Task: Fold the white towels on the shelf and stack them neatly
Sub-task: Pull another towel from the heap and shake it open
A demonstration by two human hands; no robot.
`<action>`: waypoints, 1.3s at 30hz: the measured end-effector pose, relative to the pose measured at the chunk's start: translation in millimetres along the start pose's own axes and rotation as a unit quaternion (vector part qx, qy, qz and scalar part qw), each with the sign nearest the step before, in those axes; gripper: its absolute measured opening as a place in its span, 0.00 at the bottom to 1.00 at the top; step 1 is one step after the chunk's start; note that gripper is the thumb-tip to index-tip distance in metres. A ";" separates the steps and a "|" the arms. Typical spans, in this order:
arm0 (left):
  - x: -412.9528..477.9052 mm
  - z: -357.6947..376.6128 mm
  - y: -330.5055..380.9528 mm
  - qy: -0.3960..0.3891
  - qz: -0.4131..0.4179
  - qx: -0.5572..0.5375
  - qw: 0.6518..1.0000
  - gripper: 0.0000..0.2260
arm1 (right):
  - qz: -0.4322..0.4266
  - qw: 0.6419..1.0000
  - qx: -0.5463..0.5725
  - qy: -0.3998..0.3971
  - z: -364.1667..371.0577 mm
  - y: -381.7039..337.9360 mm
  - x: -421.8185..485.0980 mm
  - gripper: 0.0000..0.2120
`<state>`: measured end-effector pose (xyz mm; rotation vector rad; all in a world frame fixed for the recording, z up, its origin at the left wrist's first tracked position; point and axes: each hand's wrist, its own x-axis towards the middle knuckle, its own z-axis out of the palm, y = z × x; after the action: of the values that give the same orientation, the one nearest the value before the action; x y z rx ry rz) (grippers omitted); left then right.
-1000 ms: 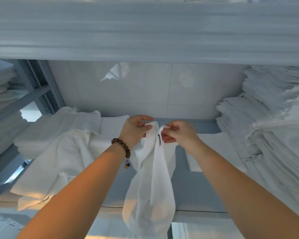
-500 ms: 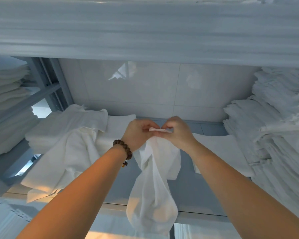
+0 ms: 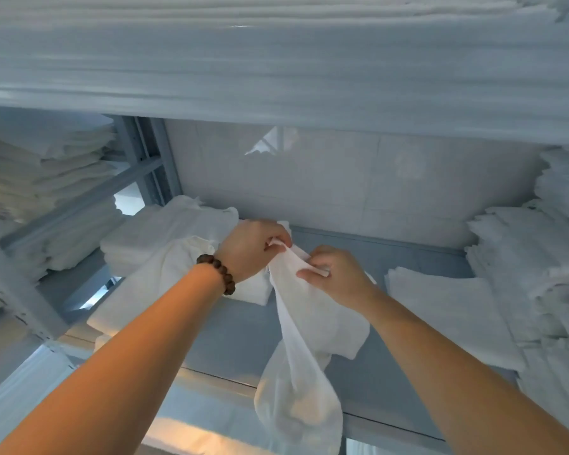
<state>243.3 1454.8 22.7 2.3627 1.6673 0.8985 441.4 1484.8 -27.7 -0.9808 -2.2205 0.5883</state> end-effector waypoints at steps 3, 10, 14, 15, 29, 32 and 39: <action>-7.5 -18.7 -0.1 0.037 -0.006 0.034 0.999 0.06 | 0.005 1.000 -0.013 -0.011 5.9 12.5 -0.7 0.13; -39.8 -52.7 -16.3 0.072 -0.070 0.072 0.992 0.05 | 0.051 0.996 -0.050 -0.046 28.7 40.0 -9.5 0.13; -58.8 -64.1 -27.6 0.090 -0.076 0.087 0.989 0.05 | 0.093 0.992 -0.050 -0.066 36.8 56.1 -34.9 0.15; -61.9 -65.8 -30.2 0.097 -0.074 0.092 0.988 0.05 | 0.107 0.991 -0.051 -0.067 38.8 58.7 -42.0 0.16; -105.3 -105.3 -66.4 0.140 -0.030 0.062 0.988 0.07 | 0.329 0.929 -0.128 -0.110 78.9 28.7 -135.6 0.15; -120.7 -120.9 -74.5 0.150 -0.012 0.062 0.987 0.07 | 0.361 0.917 -0.134 -0.105 92.8 11.2 -152.5 0.15; -139.8 -155.1 -89.9 0.179 0.004 0.058 0.982 0.06 | 0.405 0.896 -0.157 -0.093 113.1 -21.4 -189.5 0.16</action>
<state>57.4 1328.5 56.5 2.3924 1.8806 1.3297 450.8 1309.6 -163.3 -2.1369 -2.0306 0.7002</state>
